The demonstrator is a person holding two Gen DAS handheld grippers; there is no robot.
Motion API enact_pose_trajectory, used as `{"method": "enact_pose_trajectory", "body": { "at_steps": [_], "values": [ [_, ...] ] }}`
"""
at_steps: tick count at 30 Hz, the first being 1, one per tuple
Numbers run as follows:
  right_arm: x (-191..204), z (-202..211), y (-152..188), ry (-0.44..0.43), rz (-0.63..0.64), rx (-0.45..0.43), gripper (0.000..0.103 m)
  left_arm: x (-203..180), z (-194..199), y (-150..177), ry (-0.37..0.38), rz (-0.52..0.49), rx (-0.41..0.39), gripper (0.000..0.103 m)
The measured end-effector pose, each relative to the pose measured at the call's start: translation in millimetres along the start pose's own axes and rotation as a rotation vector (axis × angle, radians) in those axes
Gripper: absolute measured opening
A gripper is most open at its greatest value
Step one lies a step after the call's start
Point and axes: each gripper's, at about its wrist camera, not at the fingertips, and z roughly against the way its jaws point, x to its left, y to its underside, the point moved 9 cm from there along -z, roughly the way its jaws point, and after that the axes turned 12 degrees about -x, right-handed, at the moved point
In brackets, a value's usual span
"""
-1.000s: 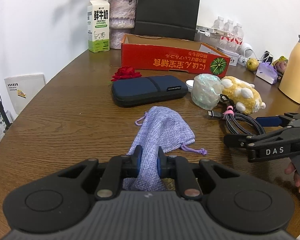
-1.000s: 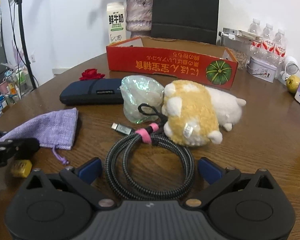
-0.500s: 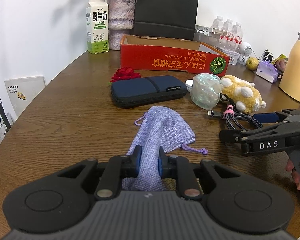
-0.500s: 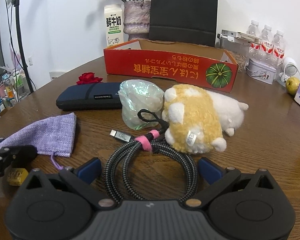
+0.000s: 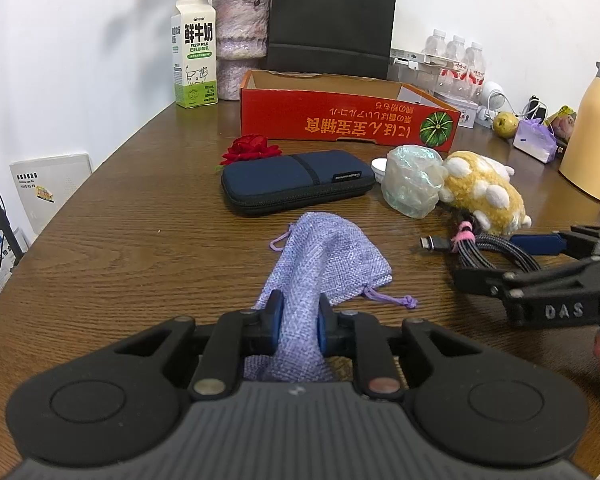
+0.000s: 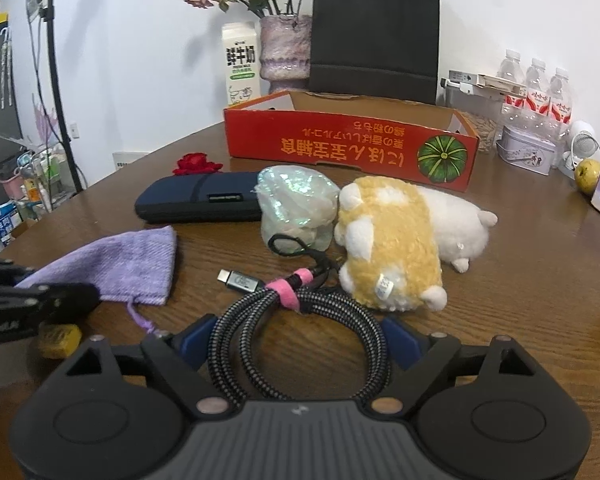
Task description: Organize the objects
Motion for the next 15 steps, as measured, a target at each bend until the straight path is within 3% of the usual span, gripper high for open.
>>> {"method": "enact_pose_trajectory", "body": {
  "at_steps": [15],
  "values": [
    [12,35,11,-0.038,0.018,-0.033,0.086,0,0,0,-0.004,-0.003,-0.001,0.017]
  ]
}}
